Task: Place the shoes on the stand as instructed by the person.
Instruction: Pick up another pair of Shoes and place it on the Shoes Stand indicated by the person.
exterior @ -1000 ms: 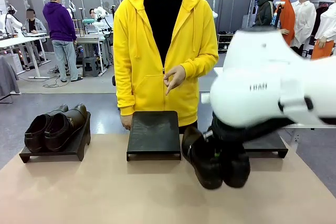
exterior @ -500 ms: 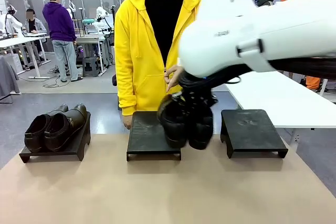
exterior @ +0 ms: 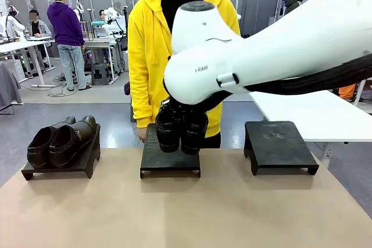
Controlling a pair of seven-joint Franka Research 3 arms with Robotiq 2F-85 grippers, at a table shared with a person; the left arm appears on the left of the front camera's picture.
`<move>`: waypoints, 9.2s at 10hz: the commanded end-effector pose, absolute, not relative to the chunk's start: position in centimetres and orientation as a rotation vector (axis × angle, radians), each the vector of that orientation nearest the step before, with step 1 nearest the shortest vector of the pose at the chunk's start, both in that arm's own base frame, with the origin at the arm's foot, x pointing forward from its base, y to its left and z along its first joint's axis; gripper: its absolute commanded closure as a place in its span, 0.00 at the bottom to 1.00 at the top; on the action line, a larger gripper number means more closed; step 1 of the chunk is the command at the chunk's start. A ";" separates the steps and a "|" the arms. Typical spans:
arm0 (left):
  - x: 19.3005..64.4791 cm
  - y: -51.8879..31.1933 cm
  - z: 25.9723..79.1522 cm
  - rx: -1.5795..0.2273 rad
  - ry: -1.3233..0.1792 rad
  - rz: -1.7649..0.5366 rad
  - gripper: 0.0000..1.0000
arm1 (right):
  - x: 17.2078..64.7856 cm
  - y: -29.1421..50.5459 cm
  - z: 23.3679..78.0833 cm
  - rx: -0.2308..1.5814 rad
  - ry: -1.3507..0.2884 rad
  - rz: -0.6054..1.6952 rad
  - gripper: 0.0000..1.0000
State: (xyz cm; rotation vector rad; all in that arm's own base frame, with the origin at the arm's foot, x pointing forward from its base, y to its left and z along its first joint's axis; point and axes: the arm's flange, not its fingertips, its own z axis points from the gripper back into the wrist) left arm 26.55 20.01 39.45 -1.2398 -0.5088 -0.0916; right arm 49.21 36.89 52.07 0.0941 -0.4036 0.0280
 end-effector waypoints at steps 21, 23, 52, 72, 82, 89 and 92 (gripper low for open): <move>26.4 19.9 39.5 -1.253 -0.522 -0.104 0.00 | 57.1 42.0 41.2 0.033 -0.527 0.014 0.14; 26.4 19.9 39.5 -1.253 -0.522 -0.104 0.00 | 56.7 41.6 41.5 0.019 -0.532 0.022 0.00; 26.4 19.9 39.5 -1.253 -0.522 -0.104 0.00 | 44.4 9.4 51.1 0.842 -0.203 -0.184 0.00; 26.4 19.9 39.5 -1.253 -0.522 -0.104 0.00 | 21.3 -8.9 36.8 0.943 -0.421 -0.962 0.00; 26.4 19.9 39.5 -1.253 -0.522 -0.104 0.00 | 32.0 -21.0 42.4 0.975 -0.440 -1.036 0.00; 26.4 19.9 39.5 -1.253 -0.522 -0.104 0.00 | 32.0 -21.0 42.4 0.975 -0.440 -1.036 0.00; 26.4 19.9 39.5 -1.253 -0.522 -0.104 0.00 | 32.0 -21.0 42.4 0.975 -0.440 -1.036 0.00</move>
